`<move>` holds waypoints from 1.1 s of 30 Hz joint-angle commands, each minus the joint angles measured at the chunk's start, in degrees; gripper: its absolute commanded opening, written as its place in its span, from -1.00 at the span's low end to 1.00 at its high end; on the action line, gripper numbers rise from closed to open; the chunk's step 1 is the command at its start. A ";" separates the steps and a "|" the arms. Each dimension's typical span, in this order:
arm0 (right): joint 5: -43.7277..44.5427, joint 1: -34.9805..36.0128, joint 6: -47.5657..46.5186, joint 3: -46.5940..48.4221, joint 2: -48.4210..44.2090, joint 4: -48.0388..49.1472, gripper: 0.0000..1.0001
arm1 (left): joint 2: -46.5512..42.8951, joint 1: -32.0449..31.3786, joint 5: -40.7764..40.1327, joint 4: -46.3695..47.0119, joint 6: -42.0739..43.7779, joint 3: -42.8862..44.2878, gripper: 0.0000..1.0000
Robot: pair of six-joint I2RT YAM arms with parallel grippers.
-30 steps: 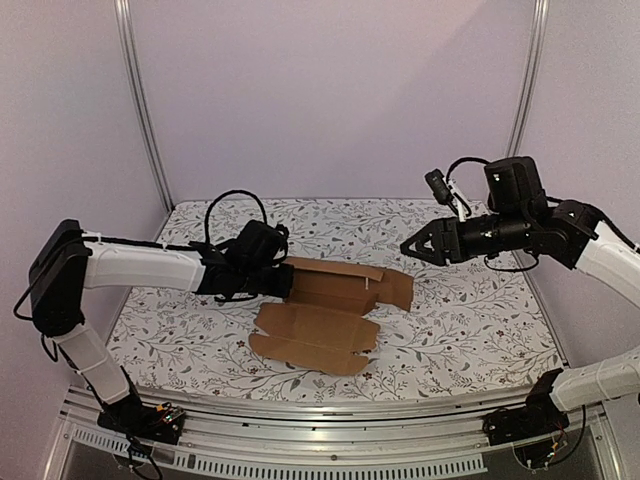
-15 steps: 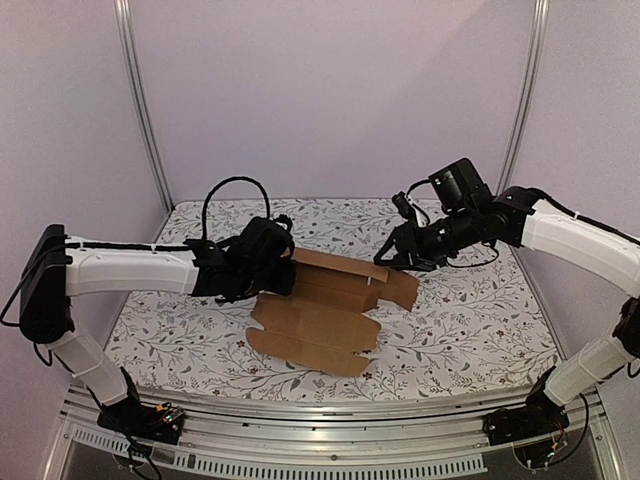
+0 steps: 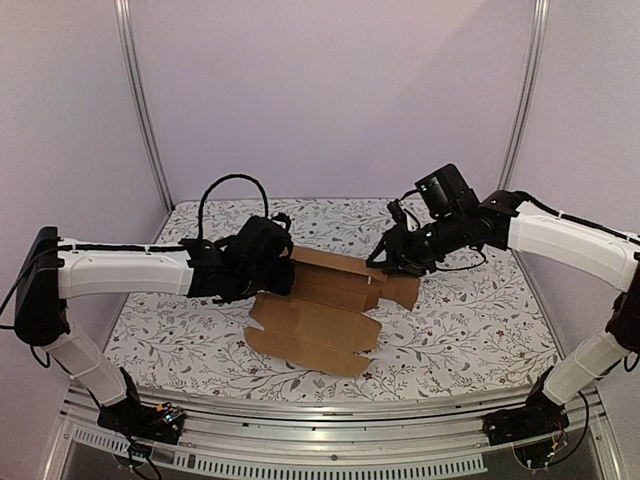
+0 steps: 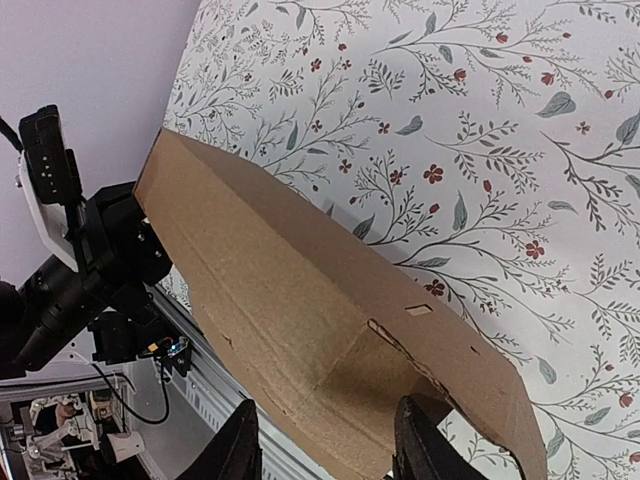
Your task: Fold the paper box
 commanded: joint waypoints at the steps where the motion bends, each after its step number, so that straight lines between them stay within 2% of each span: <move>1: 2.00 0.35 1.84 0.96 1.43 0.97 -0.15 | -1.58 -1.15 0.62 -0.55 -1.49 0.43 -1.00; 14: 2.44 1.44 3.11 0.74 3.47 3.46 -0.19 | -1.82 -1.25 4.73 -0.28 -5.72 0.73 -1.00; 23: 3.02 1.63 6.68 -0.33 3.93 10.10 -0.40 | -2.24 -1.68 6.43 -0.27 -7.09 0.20 -1.00; 29: 3.07 1.68 9.15 -1.63 3.87 13.45 -0.63 | -2.43 -1.85 7.78 -0.20 -9.25 0.07 -1.00; 33: 3.37 1.71 9.39 -1.99 3.27 13.72 -0.61 | -2.35 -1.86 7.45 -0.52 -9.48 0.07 -1.00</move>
